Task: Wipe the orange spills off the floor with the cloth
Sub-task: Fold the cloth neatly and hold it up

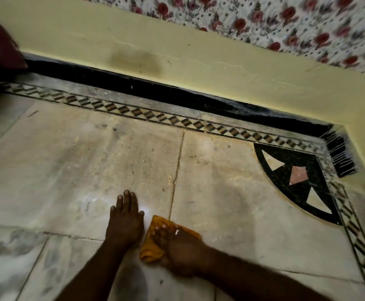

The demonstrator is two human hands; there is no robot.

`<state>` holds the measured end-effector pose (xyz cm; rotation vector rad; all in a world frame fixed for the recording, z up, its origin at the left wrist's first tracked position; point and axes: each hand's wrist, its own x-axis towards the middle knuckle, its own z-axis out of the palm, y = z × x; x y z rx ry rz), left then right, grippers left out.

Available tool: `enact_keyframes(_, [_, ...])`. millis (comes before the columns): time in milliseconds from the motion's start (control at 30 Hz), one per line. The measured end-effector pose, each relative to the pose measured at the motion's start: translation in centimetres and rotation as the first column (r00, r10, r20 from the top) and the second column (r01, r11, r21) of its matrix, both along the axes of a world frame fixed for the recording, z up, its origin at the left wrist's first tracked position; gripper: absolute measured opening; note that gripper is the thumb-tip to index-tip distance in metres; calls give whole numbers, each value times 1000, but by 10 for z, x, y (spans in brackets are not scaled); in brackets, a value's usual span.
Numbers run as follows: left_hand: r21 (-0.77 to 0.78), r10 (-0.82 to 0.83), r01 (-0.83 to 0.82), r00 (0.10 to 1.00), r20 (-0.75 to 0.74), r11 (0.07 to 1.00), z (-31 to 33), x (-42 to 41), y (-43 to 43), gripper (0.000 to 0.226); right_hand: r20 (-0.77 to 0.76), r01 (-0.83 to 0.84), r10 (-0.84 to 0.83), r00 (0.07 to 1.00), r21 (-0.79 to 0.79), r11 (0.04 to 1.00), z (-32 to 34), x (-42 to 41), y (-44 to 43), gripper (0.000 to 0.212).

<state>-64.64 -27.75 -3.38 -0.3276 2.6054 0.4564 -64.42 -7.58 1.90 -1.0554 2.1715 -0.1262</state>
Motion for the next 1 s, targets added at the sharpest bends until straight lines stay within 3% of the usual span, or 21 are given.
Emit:
enact_keyframes(100, [39, -7, 4, 998, 58, 999, 0, -8, 10, 71, 193, 287, -273, 942, -49, 957, 37, -33, 8, 60])
enact_keyframes(233, [164, -76, 57, 991, 112, 985, 5, -16, 7, 78, 376, 625, -549, 747, -116, 772, 77, -59, 24, 65])
enact_keyframes(300, [214, -31, -9, 983, 182, 977, 6, -21, 0, 79, 481, 746, -617, 623, -127, 654, 96, -67, 39, 60])
enact_keyframes(367, [316, 137, -213, 959, 248, 924, 20, -29, -1, 72, 517, 777, -627, 583, -129, 616, 119, -67, 52, 50])
enact_keyframes(433, [447, 298, -415, 903, 311, 793, 53, -35, 1, 61, 491, 744, -603, 629, -155, 650, 140, -66, 60, 39])
enact_keyframes(500, [567, 319, -520, 850, 420, 639, 86, -35, 11, 69, 444, 698, -566, 694, -221, 682, 156, -63, 60, 32])
enact_keyframes(600, [768, 219, -620, 781, 585, 160, 126, -22, 36, 74, 380, 674, -561, 735, -319, 666, 167, -56, 42, 32])
enact_keyframes(700, [812, 222, -569, 781, 584, -134, 157, -14, 59, 76, 365, 628, -516, 775, -357, 691, 170, -45, 18, 44])
enact_keyframes(800, [789, 260, -532, 750, 608, -309, 170, -10, 51, 83, 341, 570, -468, 815, -335, 750, 181, -46, 8, 38])
enact_keyframes(900, [730, 211, -527, 728, 652, -436, 164, -7, 37, 85, 375, 590, -465, 802, -374, 715, 201, -59, 18, 17])
enact_keyframes(1000, [718, 193, -497, 741, 644, -488, 166, -5, 39, 81, 396, 623, -485, 780, -408, 667, 220, -77, 32, 21])
